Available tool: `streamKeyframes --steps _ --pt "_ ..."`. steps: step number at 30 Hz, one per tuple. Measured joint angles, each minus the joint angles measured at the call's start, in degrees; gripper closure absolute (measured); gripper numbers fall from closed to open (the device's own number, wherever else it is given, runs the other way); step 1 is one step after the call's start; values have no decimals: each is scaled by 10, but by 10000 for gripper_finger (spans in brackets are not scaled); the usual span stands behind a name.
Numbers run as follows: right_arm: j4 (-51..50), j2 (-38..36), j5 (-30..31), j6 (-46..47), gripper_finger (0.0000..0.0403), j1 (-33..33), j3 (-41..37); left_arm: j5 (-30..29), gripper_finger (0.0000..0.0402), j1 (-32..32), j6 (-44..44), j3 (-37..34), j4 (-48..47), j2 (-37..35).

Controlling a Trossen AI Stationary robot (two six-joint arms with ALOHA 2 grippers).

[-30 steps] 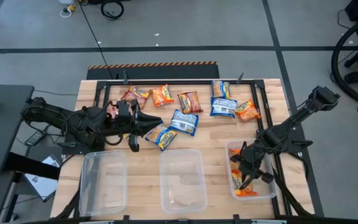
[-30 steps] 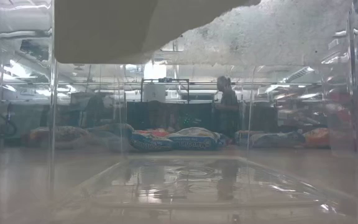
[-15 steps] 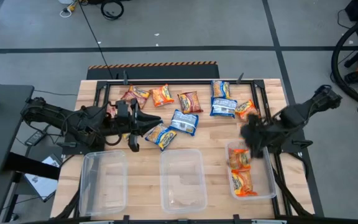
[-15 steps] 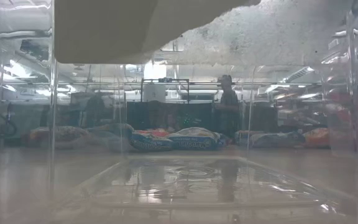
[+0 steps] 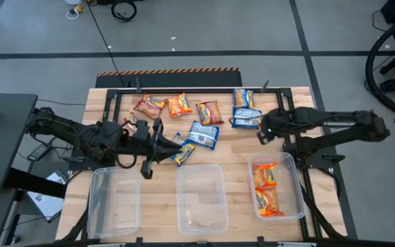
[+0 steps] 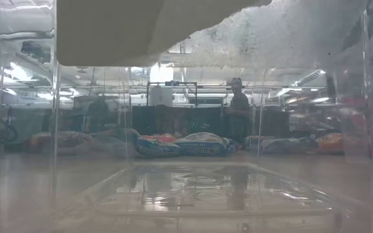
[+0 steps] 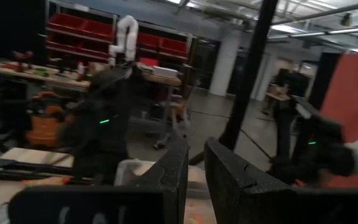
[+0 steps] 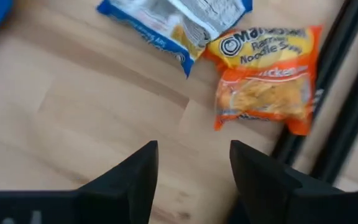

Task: Sort Maruchan noodles
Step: Put the right orange noodle pack into the right transparent bin

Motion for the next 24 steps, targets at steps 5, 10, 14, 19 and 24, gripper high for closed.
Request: streamKeyframes --steps 5,10,14,19,24 --pt "71 23 -32 33 158 -96 -66 15 345 -31 -2 0 2 0" --pt "110 43 -63 51 140 -145 -114 15 345 -66 -2 0 3 0" --pt "147 59 -52 50 152 -178 -149 12 345 -91 -2 0 4 0" --pt "198 75 -53 42 190 -209 -170 -10 345 -125 -2 0 23 3" --pt "230 84 -31 31 252 -222 -170 -17 345 -144 4 -1 66 26"
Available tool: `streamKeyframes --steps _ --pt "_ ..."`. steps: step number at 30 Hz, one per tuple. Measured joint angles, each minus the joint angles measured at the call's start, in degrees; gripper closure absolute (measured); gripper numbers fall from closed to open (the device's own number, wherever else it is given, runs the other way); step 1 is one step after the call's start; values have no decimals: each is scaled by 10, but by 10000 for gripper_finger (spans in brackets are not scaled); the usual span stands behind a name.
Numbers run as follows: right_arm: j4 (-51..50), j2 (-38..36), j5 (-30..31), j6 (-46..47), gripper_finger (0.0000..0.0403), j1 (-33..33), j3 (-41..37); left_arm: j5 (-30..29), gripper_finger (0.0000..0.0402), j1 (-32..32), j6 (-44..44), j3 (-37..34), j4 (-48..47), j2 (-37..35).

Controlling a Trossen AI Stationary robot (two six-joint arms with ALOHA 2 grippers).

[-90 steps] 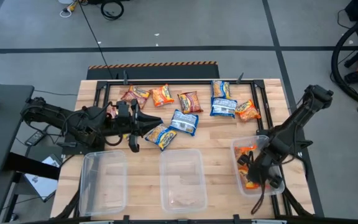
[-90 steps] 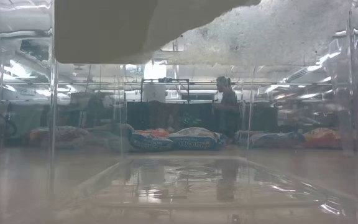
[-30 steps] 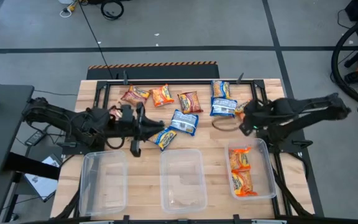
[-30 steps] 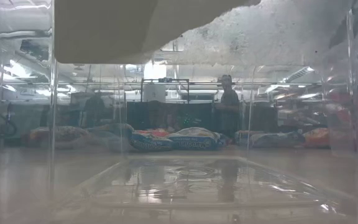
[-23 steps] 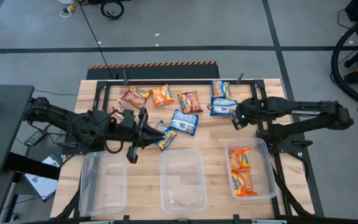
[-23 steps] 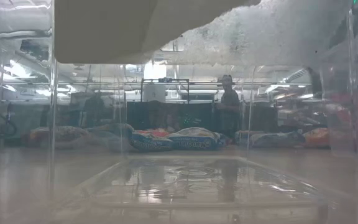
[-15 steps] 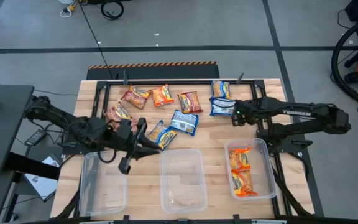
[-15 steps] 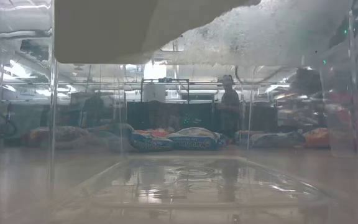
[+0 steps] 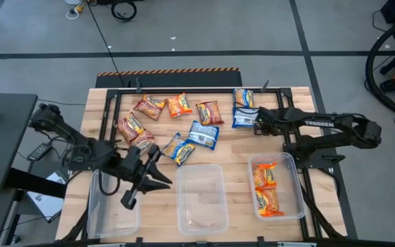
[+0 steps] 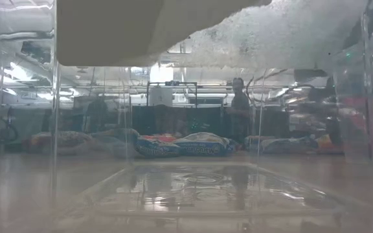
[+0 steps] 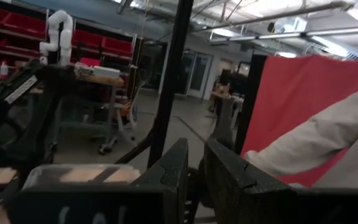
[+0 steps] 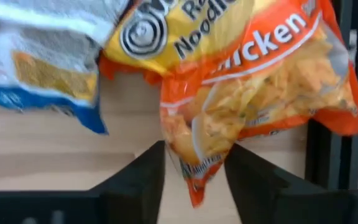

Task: Sort Maruchan noodles
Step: Put the right orange noodle pack into the right transparent bin

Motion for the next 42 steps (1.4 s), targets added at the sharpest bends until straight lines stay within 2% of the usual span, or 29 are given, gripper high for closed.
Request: streamKeyframes --steps 8,11,15,18,23,27,31,37,42 --pt "-23 3 -6 -34 383 -18 17 -12 344 16 9 0 62 44" --pt "-69 -13 -4 -87 390 -14 65 -27 342 30 -4 0 69 49" --pt "-163 -40 -17 -167 391 -9 179 -29 324 54 -6 0 68 49" --pt "-237 -55 -54 -213 396 1 291 -29 304 73 -3 1 66 49" --pt "-337 -66 -172 -229 395 33 468 -19 287 96 38 23 53 51" --pt "-379 -77 -286 -202 396 95 548 2 285 101 82 46 50 53" --pt "-386 -106 -364 -125 396 181 554 26 285 100 104 58 50 52" --pt "-375 -141 -396 -12 396 325 495 54 285 96 104 62 49 52" --pt "-255 -148 -398 32 396 438 411 56 285 90 105 62 45 52"
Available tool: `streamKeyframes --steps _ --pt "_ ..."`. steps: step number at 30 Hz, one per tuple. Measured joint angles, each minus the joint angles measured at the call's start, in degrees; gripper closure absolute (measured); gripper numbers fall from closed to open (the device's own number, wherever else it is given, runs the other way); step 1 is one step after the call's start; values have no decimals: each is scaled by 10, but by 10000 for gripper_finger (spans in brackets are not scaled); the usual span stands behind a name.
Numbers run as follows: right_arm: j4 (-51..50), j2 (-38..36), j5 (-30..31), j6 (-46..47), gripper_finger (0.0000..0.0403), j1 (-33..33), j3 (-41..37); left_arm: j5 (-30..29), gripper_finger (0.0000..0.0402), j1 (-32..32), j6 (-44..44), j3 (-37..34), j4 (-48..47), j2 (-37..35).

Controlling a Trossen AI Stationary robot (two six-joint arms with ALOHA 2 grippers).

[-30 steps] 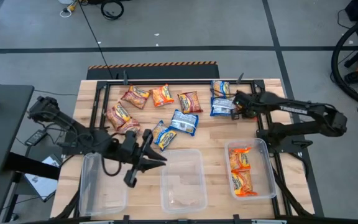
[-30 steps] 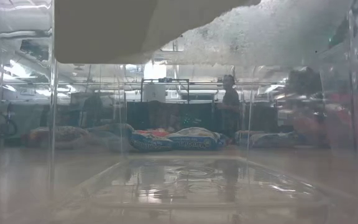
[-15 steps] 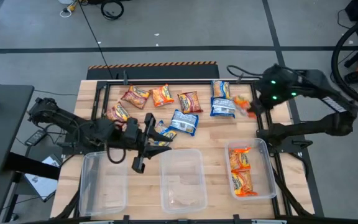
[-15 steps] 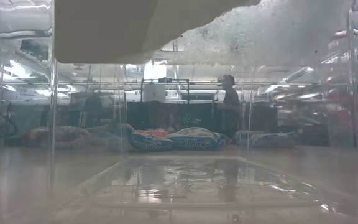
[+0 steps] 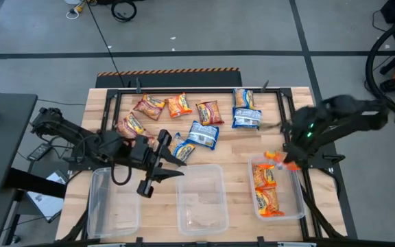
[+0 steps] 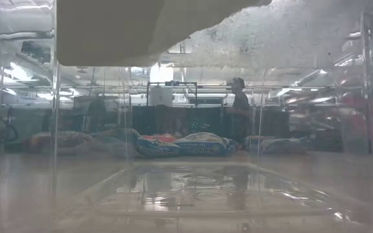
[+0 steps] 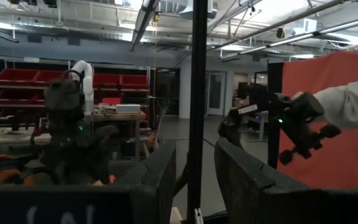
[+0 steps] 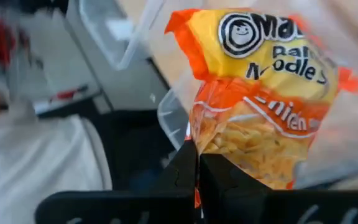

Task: Sort Maruchan noodles
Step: Put the right orange noodle pack into the right transparent bin

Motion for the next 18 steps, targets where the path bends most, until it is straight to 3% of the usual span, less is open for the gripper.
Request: streamKeyframes --steps 5,9,13,18 --pt "170 19 0 28 396 127 -102 -1 285 1 0 0 0 0" --pt "209 33 33 49 396 207 -165 -1 285 0 0 0 -2 0" --pt "210 42 97 39 396 252 -199 -1 285 3 0 0 -14 0" --pt "222 67 143 -51 396 258 -206 -1 285 14 0 0 -16 0"
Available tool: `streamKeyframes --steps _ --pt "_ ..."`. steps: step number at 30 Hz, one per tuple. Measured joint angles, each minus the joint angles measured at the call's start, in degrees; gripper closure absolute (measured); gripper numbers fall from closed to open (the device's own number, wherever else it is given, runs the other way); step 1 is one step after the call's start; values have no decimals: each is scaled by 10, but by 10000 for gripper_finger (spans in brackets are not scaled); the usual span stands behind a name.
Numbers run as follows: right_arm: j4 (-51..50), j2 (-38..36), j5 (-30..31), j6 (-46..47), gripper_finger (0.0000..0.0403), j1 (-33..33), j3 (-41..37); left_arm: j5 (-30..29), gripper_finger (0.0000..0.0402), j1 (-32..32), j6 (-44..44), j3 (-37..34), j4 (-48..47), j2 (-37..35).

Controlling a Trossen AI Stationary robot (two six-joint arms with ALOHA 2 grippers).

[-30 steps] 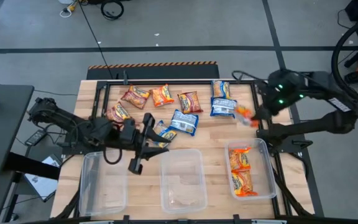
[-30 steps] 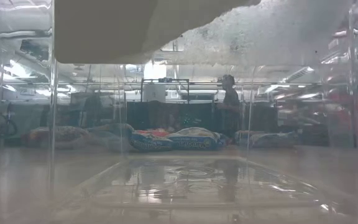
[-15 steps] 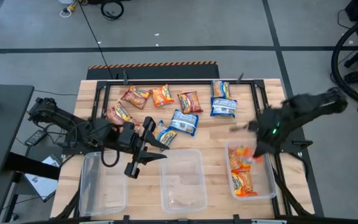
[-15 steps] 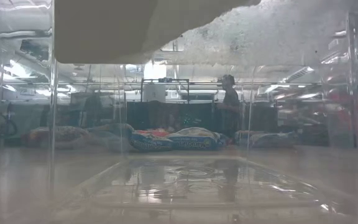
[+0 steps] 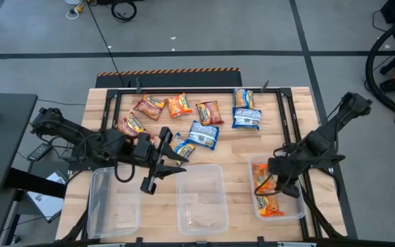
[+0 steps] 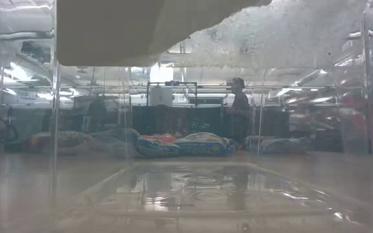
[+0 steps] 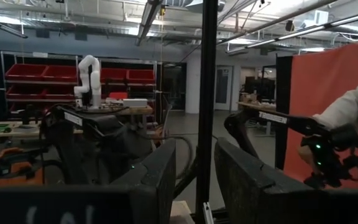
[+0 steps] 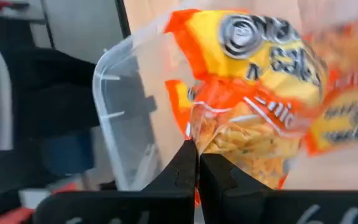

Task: Sort Maruchan noodles
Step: Put the right orange noodle pack into the right transparent bin, then adjust the orange noodle pack on the right transparent bin

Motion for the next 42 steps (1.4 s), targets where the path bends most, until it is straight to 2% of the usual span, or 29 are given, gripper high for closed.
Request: streamKeyframes --steps 5,11,18,22,25,30,36,42 --pt "-1 48 -21 -88 392 0 0 0 285 9 -1 0 0 0" --pt "18 107 -96 -157 368 1 0 0 285 11 -1 0 0 0" --pt "12 115 -100 -167 348 0 0 -21 285 11 12 0 -2 0" --pt "-18 99 -115 -163 312 0 14 -40 285 11 47 0 -6 0" --pt "-28 96 -80 -176 280 1 41 -44 285 18 57 0 -9 0" --pt "21 105 -6 -280 253 30 67 -47 285 32 52 0 -14 0" --pt "24 145 -12 -450 258 60 67 -46 285 39 24 0 -18 0" --pt "25 212 -16 -599 261 54 67 -48 285 39 20 0 -18 0"
